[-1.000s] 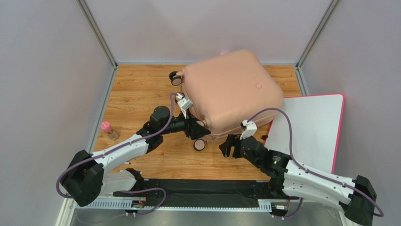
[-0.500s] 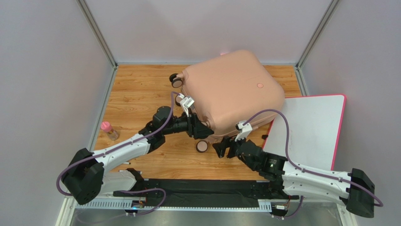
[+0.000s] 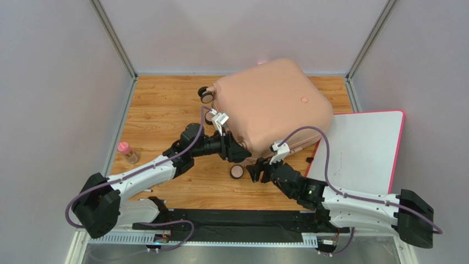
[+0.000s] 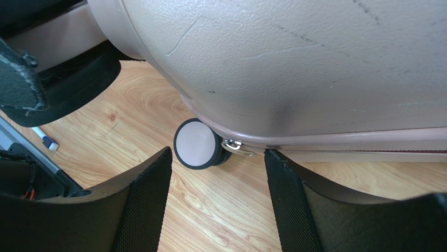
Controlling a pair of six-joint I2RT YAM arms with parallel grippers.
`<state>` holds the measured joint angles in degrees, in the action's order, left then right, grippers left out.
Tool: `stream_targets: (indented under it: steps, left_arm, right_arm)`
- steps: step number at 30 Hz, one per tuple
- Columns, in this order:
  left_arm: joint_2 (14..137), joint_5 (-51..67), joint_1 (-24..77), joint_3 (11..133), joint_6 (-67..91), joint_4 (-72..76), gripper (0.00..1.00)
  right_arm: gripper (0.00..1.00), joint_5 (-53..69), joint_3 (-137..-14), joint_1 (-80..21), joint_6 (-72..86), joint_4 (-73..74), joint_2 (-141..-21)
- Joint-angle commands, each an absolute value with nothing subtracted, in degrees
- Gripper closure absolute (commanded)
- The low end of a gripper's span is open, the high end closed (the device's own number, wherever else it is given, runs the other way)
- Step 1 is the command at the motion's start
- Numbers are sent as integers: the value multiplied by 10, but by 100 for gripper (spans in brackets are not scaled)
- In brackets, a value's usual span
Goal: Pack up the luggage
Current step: Zip the luggage at the center of the board.
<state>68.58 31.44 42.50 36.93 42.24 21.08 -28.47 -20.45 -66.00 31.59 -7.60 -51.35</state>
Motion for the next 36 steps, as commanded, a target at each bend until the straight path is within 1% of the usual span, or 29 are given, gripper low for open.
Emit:
stream_targets:
  steps: [1,7,10,15,25,31,36]
  left_arm:
    - [663,394,456,424,439,300,100]
    - [658,389,455,432,439,293,100]
    - [659,388,455,437,429,280,100]
    - [658,382,456,439,419,263,100]
    - [647,385,456,438,428,263,100]
    - [642,384,460,438,433,263,100]
    - [646,381,467,443,434,263,100]
  right_arm:
    - [34,-287,-200,-660,316,-134,-543]
    - [39,-291,-211,-665,330,-133,-572]
    - [40,-307,-213,-678,342,-125,-575]
    - [40,-344,-221,-712,359,-84,-567]
    - [39,-384,-219,-713,329,-65,-532]
    - [38,-395,-213,-712,309,-82,-523]
    - [39,-387,-218,-712,313,-95,-545]
